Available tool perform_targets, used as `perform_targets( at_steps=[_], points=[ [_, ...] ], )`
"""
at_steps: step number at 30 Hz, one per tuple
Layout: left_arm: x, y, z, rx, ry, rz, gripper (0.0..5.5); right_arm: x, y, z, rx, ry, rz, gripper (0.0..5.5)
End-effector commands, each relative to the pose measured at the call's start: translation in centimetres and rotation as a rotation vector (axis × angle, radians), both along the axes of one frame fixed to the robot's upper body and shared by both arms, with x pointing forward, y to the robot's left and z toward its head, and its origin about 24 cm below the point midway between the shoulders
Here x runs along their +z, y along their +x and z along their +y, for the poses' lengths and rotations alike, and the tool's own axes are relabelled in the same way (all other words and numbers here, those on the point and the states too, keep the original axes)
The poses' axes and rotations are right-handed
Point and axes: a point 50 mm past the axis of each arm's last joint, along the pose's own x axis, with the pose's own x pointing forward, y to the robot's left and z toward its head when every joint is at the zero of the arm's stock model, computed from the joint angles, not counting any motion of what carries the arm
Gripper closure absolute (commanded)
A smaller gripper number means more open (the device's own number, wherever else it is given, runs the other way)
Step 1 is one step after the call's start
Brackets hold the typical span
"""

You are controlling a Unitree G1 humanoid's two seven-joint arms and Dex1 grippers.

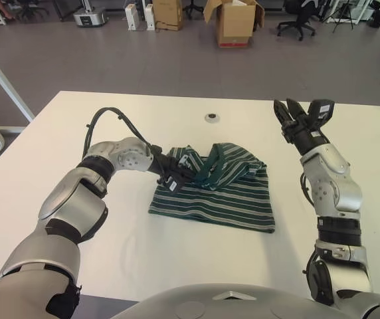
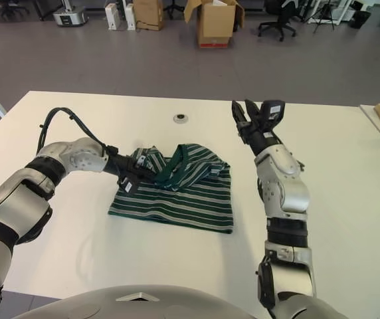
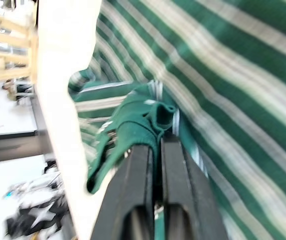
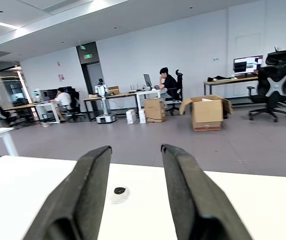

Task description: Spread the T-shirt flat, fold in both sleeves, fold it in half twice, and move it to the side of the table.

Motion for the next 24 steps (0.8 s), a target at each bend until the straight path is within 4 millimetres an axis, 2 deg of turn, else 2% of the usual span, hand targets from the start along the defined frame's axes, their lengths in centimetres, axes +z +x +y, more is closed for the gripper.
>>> perform_targets(
  at_steps=[1,6,9,16,18,20,24],
  points=[
    [-2.2,-3.4,0.8,-0.071,0.133,0.120,5.49,1.4,2.8,2.2,0.421,-0.241,0.115,3.65],
    [-3.8,-5.5,0.8,-0.102,0.216,0.163,5.49,1.4,4.4,4.2,0.820,-0.430,0.329,3.65],
    [-4.2,-6.6,0.3,-0.138,0.231,0.167,5.49,-0.1,4.3,5.6,0.993,-0.487,0.489,3.65],
    [-4.6,-8.8,-0.3,-0.250,0.250,0.191,5.49,-1.8,5.1,6.6,1.031,-0.564,0.604,3.65],
    [-4.7,-9.3,-0.6,-0.283,0.244,0.192,5.49,-3.1,4.9,6.8,1.037,-0.599,0.637,3.65],
    [-4.6,-9.4,-0.7,-0.289,0.241,0.189,5.49,-3.6,4.8,6.9,1.042,-0.612,0.646,3.65],
    [-4.6,-9.7,-1.0,-0.298,0.223,0.190,5.49,-7.8,3.4,6.7,1.040,-0.751,0.681,3.65]
  ],
)
